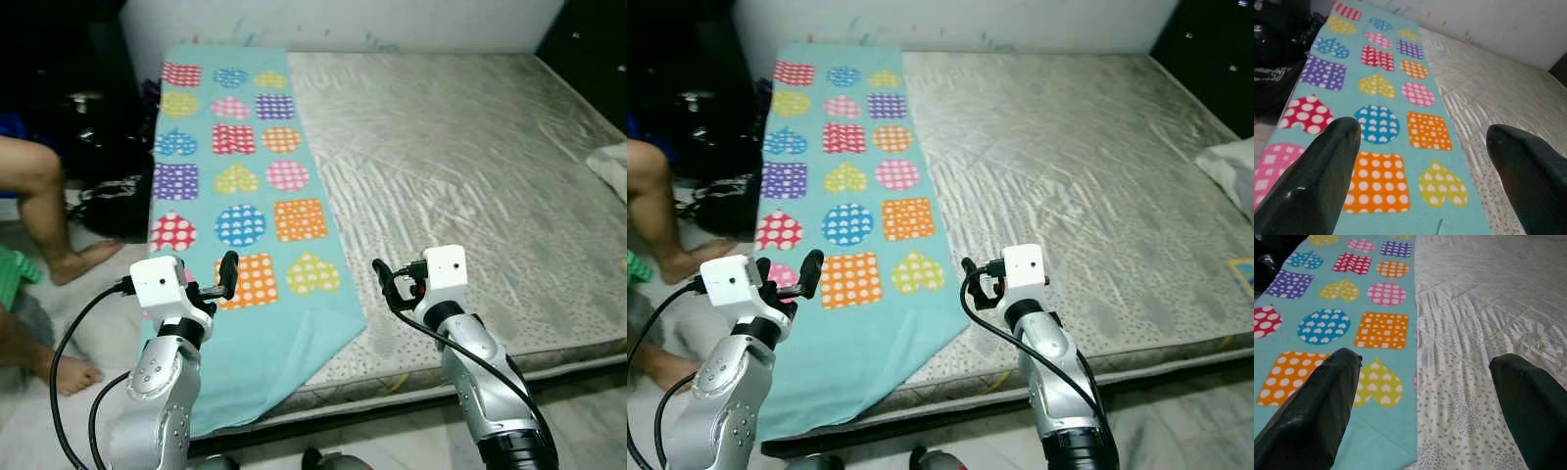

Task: Clean up the room

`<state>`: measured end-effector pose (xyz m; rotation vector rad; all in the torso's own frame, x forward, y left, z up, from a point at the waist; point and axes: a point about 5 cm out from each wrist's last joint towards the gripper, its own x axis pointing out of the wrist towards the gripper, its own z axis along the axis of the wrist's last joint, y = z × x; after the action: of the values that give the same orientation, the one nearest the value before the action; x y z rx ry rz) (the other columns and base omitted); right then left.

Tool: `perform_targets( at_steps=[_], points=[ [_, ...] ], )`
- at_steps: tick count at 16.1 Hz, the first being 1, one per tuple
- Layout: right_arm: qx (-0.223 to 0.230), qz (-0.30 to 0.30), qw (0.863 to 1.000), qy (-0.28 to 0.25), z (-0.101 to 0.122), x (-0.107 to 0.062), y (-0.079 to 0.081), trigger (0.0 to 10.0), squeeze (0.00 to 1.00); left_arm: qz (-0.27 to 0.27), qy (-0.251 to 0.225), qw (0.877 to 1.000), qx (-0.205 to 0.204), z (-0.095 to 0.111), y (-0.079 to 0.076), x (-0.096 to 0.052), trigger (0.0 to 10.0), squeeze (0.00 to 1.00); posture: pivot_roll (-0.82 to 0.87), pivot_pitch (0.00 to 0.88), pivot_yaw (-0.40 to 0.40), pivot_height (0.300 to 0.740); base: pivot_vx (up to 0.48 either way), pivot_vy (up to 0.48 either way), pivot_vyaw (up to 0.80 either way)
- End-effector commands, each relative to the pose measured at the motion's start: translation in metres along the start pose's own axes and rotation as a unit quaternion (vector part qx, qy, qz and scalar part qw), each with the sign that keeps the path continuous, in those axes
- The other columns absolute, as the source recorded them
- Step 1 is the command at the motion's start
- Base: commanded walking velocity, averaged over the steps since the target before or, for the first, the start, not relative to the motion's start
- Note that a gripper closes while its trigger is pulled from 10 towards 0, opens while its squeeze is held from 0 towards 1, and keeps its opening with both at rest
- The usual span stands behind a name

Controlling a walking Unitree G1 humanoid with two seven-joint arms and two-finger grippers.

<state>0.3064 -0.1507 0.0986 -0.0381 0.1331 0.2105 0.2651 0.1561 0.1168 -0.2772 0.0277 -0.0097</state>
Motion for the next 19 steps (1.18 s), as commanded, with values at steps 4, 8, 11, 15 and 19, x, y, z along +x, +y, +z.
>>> perform_targets(
  at_steps=[4,8,11,15,19],
  points=[
    [0.002,-0.001,1.0,0.01,-0.004,-0.001,-0.001,10.0,0.0,0.006,0.005,1.0,-0.006,0.0,0.001,-0.004,10.0,0.0,0.0,0.175,-0.082,0.74,0.0,0.0,0.0],
    [-0.001,-0.005,1.0,0.017,-0.006,-0.003,-0.002,10.0,0.0,0.005,0.008,1.0,-0.006,-0.001,0.001,-0.004,10.0,0.0,-0.01,0.182,-0.081,0.74,0.0,0.216,0.0],
    [-0.004,-0.001,1.0,0.023,-0.007,-0.002,-0.001,10.0,0.0,0.006,0.01,1.0,-0.004,-0.001,0.0,-0.004,10.0,0.0,-0.01,0.182,-0.081,0.74,0.0,0.0,0.0],
    [-0.028,-0.007,0.997,0.07,-0.019,0.0,-0.008,10.0,0.0,0.015,0.015,1.0,0.002,-0.001,0.005,-0.007,10.0,0.0,0.0,0.196,-0.081,0.74,0.0,0.0,0.0],
    [-0.028,-0.006,0.997,0.072,-0.018,-0.001,-0.008,10.0,0.0,0.017,0.015,1.0,0.001,-0.001,0.007,-0.008,10.0,0.0,0.0,0.208,-0.079,0.74,0.0,0.202,0.0]
  ],
)
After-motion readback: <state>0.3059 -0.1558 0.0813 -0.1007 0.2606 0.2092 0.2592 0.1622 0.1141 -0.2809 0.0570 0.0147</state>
